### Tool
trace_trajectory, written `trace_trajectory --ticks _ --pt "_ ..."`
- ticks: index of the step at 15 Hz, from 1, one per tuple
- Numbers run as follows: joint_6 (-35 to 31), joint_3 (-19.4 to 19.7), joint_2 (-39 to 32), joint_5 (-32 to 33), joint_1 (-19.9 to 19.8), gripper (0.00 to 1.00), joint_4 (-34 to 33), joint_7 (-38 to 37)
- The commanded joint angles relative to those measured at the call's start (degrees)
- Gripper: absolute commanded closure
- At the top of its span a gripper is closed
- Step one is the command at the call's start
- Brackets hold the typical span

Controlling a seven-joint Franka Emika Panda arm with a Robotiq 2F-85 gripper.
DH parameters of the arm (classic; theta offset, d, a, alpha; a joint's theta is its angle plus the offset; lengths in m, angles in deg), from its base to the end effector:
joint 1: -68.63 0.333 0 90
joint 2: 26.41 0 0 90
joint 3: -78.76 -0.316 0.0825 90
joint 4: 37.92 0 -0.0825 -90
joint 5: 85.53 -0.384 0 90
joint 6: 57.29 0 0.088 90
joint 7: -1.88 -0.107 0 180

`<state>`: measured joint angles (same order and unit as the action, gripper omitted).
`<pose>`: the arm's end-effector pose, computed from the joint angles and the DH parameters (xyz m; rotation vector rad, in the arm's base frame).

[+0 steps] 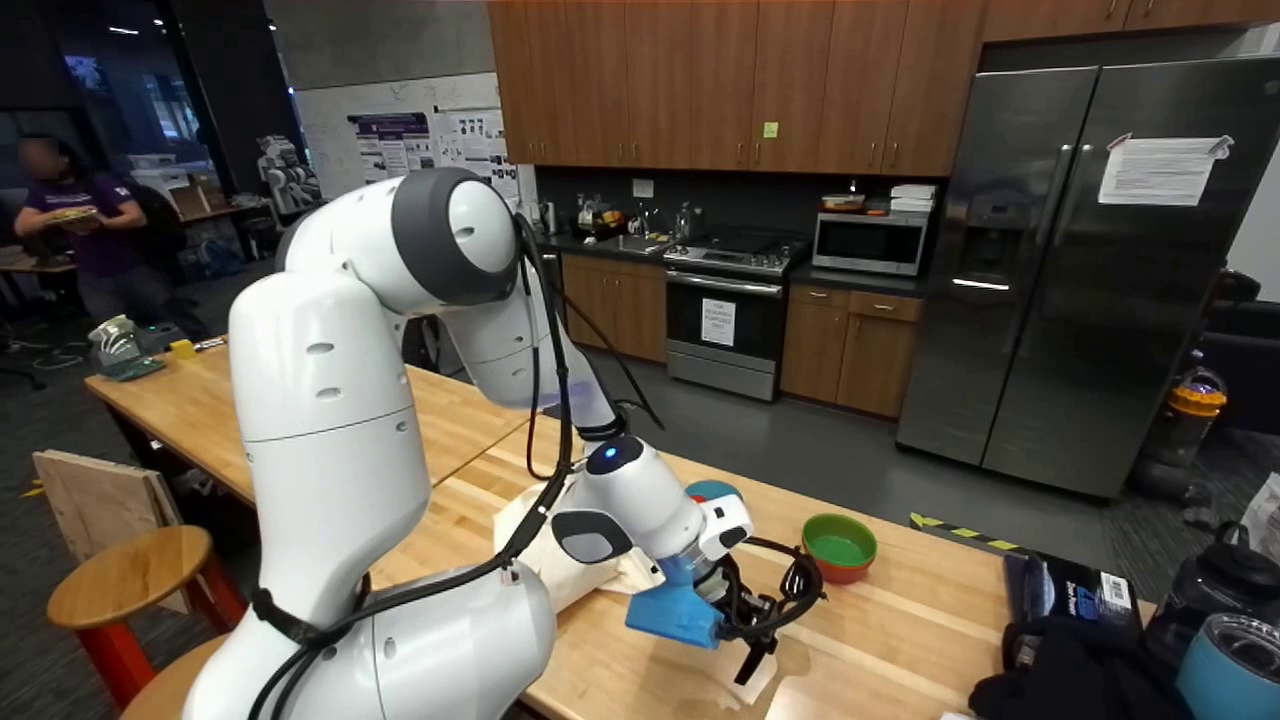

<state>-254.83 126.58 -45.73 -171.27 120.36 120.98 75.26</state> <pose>0.3189 -0.1197 0.2120 2.5975 -0.1557 0.3286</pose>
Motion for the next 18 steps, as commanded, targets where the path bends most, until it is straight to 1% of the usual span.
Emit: trace_trajectory --ticks 1,4,5,6,7,8,10,11,12,13,15,18 --pt "1.61 2.56 0.32 -4.67 -0.67 0.94 0.03 15.53" --pt "0.36 2.27 1.15 -8.94 -2.26 0.94 0.08 28.16" --pt "-0.86 1.88 1.5 -10.72 -3.04 0.94 0.07 32.35" --pt "-3.18 2.25 3.49 -12.91 -3.27 0.94 0.07 36.41" --pt "-0.35 10.58 -0.05 -14.85 4.66 0.94 0.03 37.54" --pt "-0.51 13.08 0.02 -16.09 6.37 0.94 0.0 39.47" --pt "-0.4 21.02 -2.88 -18.97 12.38 0.94 -0.64 41.48" --pt "-0.42 24.72 -3.2 -20.17 14.83 0.94 -0.8 43.36" --pt "-0.42 27.42 -3.61 -21.46 16.49 0.94 -0.77 45.7" --pt "-0.42 28.87 -4.85 -23.21 16.86 0.94 -0.69 49.23" --pt "-0.52 28.66 -9.91 -28.02 15.16 0.94 -0.52 56.82" --pt "-0.56 30.96 -16.54 -33.25 16.34 0.94 -1.36 64.6"
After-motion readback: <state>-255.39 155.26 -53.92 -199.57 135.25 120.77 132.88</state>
